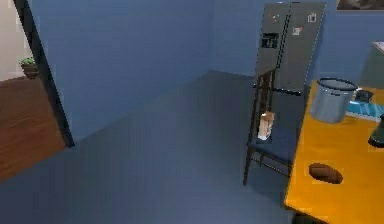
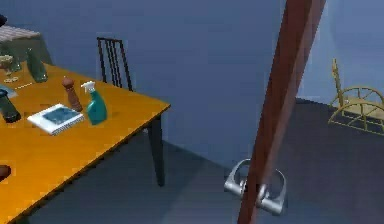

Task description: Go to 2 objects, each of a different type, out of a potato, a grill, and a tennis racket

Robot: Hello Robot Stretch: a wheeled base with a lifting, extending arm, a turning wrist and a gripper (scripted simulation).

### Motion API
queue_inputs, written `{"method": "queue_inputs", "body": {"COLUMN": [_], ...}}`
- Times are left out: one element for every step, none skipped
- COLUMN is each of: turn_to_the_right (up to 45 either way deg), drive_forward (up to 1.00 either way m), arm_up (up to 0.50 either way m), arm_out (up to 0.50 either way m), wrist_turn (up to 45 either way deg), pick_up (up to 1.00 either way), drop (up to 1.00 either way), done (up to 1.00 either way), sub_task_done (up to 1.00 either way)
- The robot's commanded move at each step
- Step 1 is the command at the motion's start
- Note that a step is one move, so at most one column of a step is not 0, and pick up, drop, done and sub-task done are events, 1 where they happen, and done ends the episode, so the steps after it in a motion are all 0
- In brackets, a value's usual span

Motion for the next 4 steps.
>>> {"method": "queue_inputs", "body": {"turn_to_the_right": [36.0, 0.0, -45.0, -45.0], "drive_forward": [0.0, 0.0, 0.0, 0.0], "arm_up": [0.0, 0.0, 0.0, 0.0], "arm_out": [0.0, 0.0, 0.0, 0.0], "wrist_turn": [0.0, 0.0, 0.0, 0.0], "pick_up": [0.0, 0.0, 0.0, 0.0], "drop": [0.0, 0.0, 0.0, 0.0], "done": [0.0, 0.0, 0.0, 0.0], "sub_task_done": [0.0, 1.0, 0.0, 0.0]}}
